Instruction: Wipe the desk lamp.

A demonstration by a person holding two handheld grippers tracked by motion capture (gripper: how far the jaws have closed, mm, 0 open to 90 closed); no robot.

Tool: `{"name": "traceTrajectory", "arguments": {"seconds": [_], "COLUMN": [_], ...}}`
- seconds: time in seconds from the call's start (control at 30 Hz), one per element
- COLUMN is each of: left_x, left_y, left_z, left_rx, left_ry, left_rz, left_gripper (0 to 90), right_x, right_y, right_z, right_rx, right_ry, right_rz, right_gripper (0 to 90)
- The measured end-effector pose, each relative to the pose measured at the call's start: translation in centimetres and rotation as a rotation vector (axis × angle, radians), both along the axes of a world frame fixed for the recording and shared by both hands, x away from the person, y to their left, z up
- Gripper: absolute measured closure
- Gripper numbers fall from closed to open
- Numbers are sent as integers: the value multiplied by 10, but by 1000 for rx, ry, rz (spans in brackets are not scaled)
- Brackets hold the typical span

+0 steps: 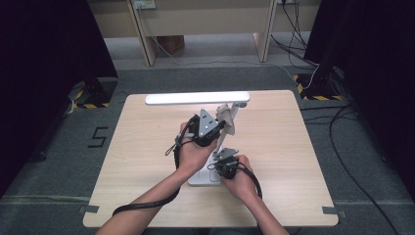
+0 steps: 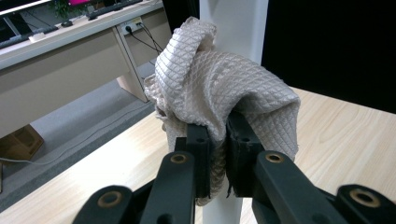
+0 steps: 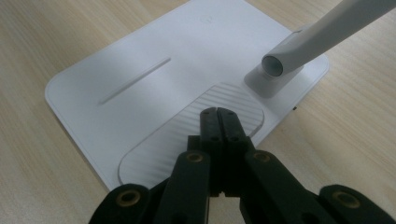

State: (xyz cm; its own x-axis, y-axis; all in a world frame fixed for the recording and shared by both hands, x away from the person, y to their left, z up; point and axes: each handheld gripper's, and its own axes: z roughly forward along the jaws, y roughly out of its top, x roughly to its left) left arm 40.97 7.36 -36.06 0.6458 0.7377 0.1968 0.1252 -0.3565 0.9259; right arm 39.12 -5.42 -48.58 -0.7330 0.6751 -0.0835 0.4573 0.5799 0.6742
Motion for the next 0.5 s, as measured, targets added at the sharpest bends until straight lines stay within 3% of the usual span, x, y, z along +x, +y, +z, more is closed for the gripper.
{"name": "traceTrajectory", "arguments": {"seconds": [0.5], "left_x": [1], "left_y": [5], "left_z": [-14], "left_rx": [14], "left_ry": [31], "left_rz": [-13], "left_gripper": [812], "right_x": [0], "right_y": [0], "right_z": [0], "right_rx": [3], "right_ry": [-1], "right_rz": [3], "right_gripper": [900]}}
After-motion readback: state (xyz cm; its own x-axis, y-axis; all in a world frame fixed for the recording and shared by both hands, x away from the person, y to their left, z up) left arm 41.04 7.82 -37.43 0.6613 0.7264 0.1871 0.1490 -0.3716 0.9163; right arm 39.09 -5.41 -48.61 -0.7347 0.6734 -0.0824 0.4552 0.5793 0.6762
